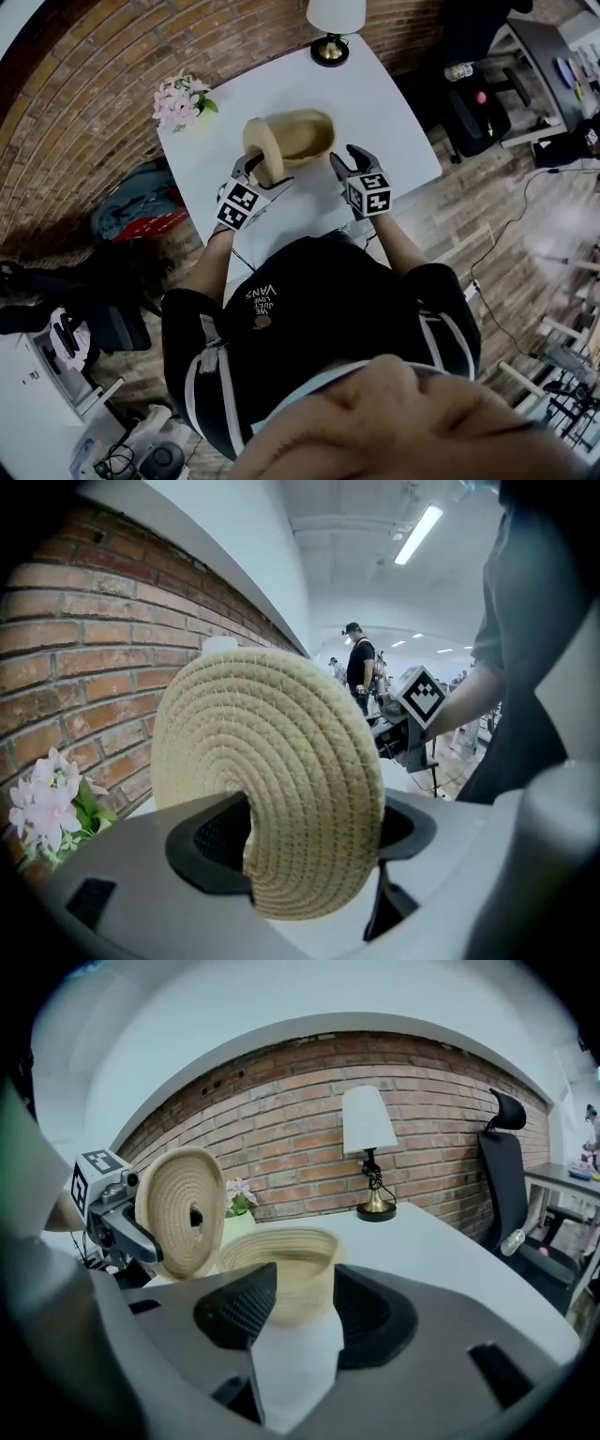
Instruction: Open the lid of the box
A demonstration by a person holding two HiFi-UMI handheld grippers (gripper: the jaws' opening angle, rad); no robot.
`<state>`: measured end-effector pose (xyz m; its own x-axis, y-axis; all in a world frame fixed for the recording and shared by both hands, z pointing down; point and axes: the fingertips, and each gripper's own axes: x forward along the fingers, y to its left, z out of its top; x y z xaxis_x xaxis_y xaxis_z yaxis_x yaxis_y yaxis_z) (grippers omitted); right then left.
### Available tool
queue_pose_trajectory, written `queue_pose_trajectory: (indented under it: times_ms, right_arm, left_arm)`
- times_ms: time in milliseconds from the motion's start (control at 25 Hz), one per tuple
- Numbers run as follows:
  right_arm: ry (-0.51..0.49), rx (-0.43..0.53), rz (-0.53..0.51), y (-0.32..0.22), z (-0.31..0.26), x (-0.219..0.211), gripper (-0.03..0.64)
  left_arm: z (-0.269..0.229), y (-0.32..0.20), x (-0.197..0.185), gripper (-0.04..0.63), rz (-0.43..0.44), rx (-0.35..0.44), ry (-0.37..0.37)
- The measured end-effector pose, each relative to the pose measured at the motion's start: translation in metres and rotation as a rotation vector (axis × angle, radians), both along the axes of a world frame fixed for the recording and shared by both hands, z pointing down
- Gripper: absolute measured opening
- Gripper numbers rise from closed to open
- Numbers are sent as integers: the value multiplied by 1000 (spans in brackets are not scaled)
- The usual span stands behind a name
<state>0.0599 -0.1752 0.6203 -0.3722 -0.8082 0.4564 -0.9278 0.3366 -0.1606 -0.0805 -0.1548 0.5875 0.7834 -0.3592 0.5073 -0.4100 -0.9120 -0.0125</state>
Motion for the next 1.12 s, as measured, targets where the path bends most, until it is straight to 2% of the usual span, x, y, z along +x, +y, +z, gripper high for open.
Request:
queue_pose_trajectory:
  times_ms: [200,440,1120]
  right_arm:
    - [-2,39,32,7,-12,-9,119]
    - [-18,72,73,19,-21,-20,52]
    - [-34,84,167,53,-19,-31,12]
  left_arm:
    - [-2,6,-12,371,-19,15,32]
    - [4,18,-28,371,-37,-9,44]
    - [20,44,-55,371,-30,-42,34]
